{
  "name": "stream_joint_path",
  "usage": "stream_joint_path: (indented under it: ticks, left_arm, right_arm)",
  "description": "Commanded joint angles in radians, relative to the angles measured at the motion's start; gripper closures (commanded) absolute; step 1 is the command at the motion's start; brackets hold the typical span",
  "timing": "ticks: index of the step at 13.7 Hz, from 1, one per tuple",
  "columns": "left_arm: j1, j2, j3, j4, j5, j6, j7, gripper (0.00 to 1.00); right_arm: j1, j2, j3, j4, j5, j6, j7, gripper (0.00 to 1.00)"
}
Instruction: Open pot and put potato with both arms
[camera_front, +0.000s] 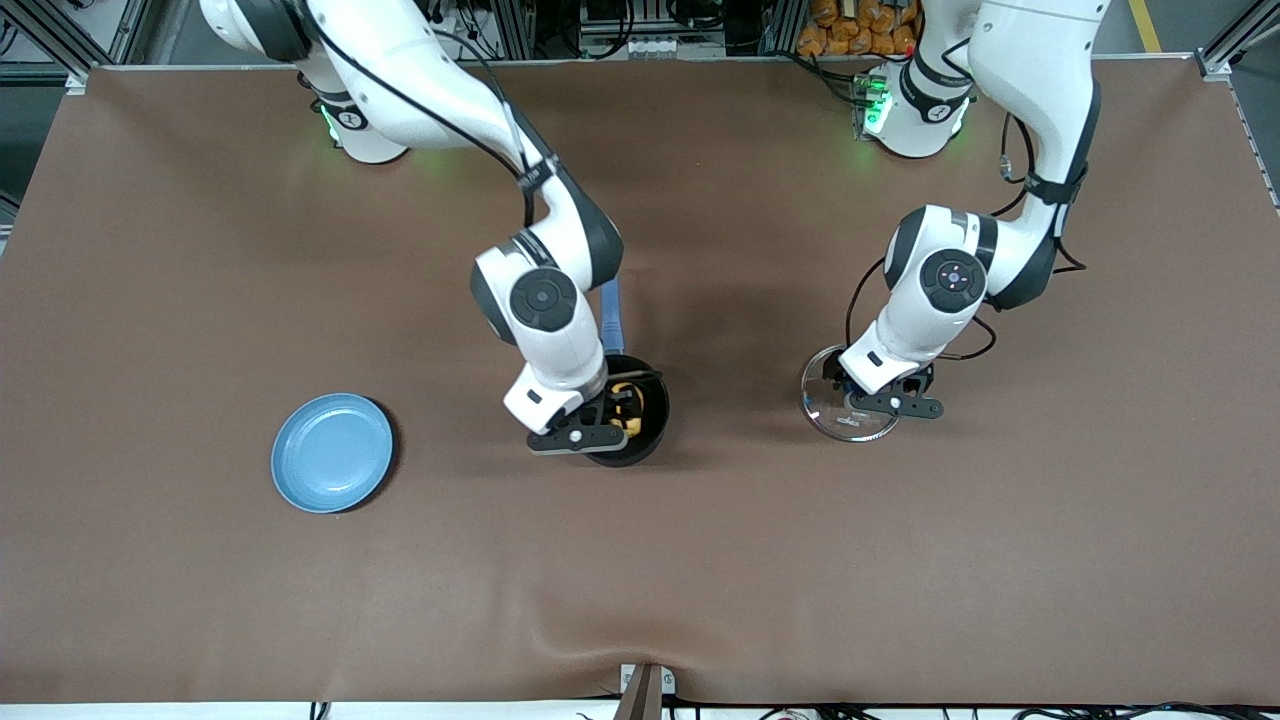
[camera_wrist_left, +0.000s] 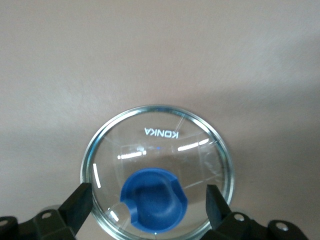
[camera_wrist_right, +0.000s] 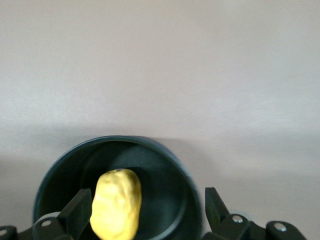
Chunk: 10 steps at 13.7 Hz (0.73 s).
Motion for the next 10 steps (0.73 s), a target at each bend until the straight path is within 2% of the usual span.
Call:
stream_joint_path:
  ticks: [1,4,6,8,10]
  left_arm:
    - [0.004,-0.085,-0.001,0.117,-0.009,-0.217,0.021,0.0]
    - [0.004,-0.108,0.0,0.338,-0.01,-0.507,0.02,0.0]
    - [0.006,-0.127,0.002,0.455,-0.009,-0.653,0.02,0.0]
    - [0.017,-0.166,0.002,0.523,-0.004,-0.737,0.016,0.0]
    - [0.029,-0.218,0.002,0.551,-0.004,-0.776,0.016,0.0]
  right_arm:
    - [-0.033,-0.127,-0.043,-0.02,-0.013,-0.106,-0.068,0.0]
    - [-0.09,-0.218,-0.085,-0.023,-0.013,-0.253,-0.066,0.0]
    - [-0.154,-0.279,-0.099,-0.028,-0.013,-0.321,-0.07,0.0]
    - [-0.226,-0.336,-0.099,-0.04,-0.013,-0.4,-0.143,0.0]
    - [-0.306,-0.42,-0.099,-0.101,-0.011,-0.413,-0.252,0.0]
